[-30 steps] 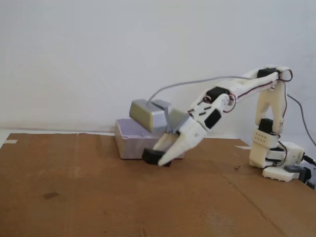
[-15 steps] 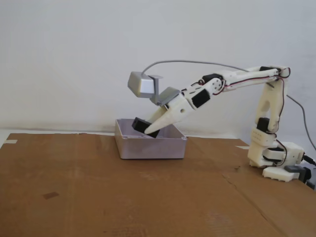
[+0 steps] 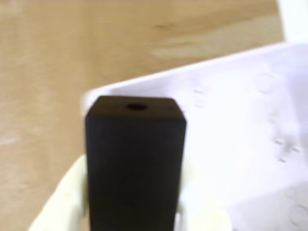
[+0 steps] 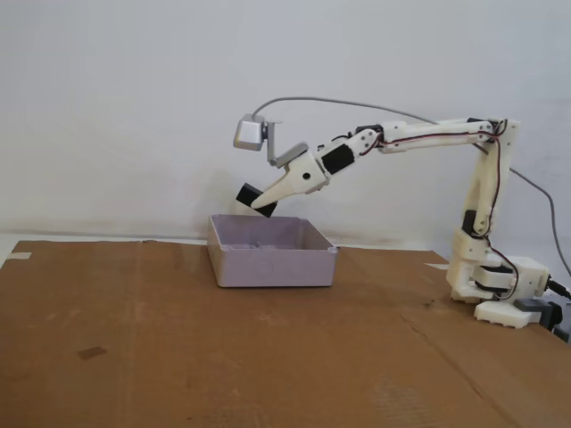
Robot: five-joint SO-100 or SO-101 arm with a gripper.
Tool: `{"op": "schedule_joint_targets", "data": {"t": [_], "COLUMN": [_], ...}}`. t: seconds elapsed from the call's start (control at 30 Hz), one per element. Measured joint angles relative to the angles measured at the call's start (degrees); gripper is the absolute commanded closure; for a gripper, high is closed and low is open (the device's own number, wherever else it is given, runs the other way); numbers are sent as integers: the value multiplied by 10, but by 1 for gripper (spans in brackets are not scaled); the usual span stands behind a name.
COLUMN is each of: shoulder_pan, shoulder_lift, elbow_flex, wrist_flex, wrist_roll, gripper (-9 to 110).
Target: Grasp a block and put it in the box.
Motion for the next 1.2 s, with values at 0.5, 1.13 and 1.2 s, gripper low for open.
{"op": "schedule_joint_targets", "data": {"t": [0.5,1.13,1.2], "shoulder_pan": [98,98,98], "shoulder_lift": [0,0,-1], "elbow_flex": [83,105,105], "wrist_flex": [0,0,0], "wrist_roll": [0,0,0], "gripper": [91,91,91]}}
